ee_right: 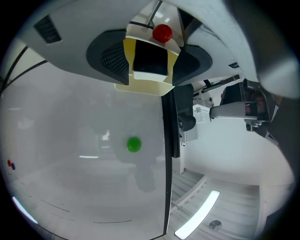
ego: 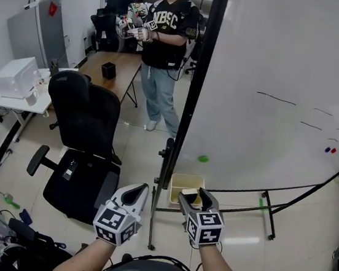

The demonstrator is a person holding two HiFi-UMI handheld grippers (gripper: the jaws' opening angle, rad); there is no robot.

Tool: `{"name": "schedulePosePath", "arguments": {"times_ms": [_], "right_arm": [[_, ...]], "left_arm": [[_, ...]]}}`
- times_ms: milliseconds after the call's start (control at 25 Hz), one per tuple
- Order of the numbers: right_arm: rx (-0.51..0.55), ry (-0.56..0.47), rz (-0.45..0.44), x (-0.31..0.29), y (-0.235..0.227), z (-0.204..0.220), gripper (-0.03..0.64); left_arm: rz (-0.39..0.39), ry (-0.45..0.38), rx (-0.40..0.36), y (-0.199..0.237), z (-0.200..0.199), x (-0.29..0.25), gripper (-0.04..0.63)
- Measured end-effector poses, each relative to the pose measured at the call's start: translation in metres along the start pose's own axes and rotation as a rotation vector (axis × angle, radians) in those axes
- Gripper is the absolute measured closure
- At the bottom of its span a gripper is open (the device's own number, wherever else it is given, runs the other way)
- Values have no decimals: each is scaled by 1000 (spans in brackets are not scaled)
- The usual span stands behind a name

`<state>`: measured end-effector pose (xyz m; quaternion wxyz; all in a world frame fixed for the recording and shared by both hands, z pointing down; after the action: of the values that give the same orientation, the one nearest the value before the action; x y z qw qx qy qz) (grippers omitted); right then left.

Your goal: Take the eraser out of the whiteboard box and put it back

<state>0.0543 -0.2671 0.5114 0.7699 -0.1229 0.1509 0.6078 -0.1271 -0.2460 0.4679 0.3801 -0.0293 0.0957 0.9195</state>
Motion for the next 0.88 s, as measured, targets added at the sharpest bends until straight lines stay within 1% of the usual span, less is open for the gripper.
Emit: {"name": "schedulePosePath", "arguments": {"times_ms": [160,280,440,520,640,760,880], "right_arm": [[-3,6,34,-4,0,5,301],[-5,14,58,-9,0,9,302],[-6,10,85,-12,0,12,303],[-7,8,90,-12,0,11,305],[-20,11,94,-13,2,11,327],[-32,11,95,-12,2,11,330],[-68,-17,83,-3,-1,3,331]], "left_arm": [[12,17,8,2,4,-1,561],[-2,7,8,8,4,1,561],[-17,7,29,14,7,2,563],[-12,11,30,14,7,2,561],[-2,8,22,12,5,2,562],[12,0,33,8,1,4,563],[20,-10,39,4,-7,7,563]]}}
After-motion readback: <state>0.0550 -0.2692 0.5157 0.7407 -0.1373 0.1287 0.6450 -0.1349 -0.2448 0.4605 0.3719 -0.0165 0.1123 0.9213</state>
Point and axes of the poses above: the fingertips, and each gripper's own axes: x backward along the fingers, y to its left, z out of its underside, the point moved 4 cm from there along x, backward along the fingers, and after that the axes turned 9 degrees about z, right-handed, at the moved point
